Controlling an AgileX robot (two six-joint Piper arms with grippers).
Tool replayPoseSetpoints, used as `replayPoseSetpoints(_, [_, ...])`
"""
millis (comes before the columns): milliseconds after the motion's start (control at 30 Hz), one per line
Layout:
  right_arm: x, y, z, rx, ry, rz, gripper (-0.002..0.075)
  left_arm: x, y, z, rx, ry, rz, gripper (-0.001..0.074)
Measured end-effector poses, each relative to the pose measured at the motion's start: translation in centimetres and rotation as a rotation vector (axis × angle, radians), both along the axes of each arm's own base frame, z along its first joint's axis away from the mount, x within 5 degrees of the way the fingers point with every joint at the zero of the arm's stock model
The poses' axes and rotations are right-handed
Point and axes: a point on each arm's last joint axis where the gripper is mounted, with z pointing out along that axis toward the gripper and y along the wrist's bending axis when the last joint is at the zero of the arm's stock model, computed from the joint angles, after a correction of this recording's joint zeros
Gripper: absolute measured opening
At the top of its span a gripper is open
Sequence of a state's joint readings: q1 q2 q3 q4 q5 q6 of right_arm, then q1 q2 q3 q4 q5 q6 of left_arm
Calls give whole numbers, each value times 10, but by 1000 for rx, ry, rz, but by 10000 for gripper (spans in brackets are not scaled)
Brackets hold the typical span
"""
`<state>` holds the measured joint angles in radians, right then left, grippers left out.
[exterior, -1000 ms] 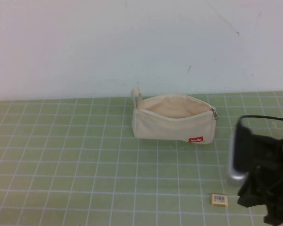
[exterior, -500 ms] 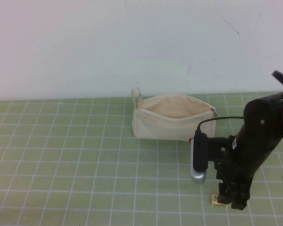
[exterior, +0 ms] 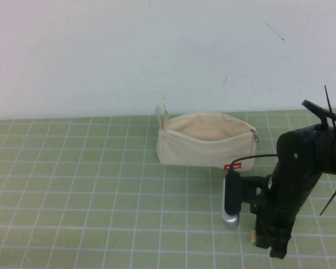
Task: Put eraser into pencil case
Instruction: Pick up the eraser from the table, then place the eraser on the pencil case
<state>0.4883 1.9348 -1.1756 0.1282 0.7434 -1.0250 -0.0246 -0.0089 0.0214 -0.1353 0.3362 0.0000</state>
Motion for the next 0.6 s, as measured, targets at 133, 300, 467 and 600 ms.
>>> replayPoseSetpoints(133, [1,1,1,1,-1,1,209,0,0,0,0,0,0,-1])
replayPoseSetpoints(300, [13,8,29,4,18,17,209,0,0,0,0,0,0,-1])
replayPoseSetpoints(467, [42,25,93,75,-98,32,209,0,0,0,0,0,0,-1])
replayPoseSetpoints(600, [63,37,138,206,-293,-19,209,0,0,0,0,0,0,-1])
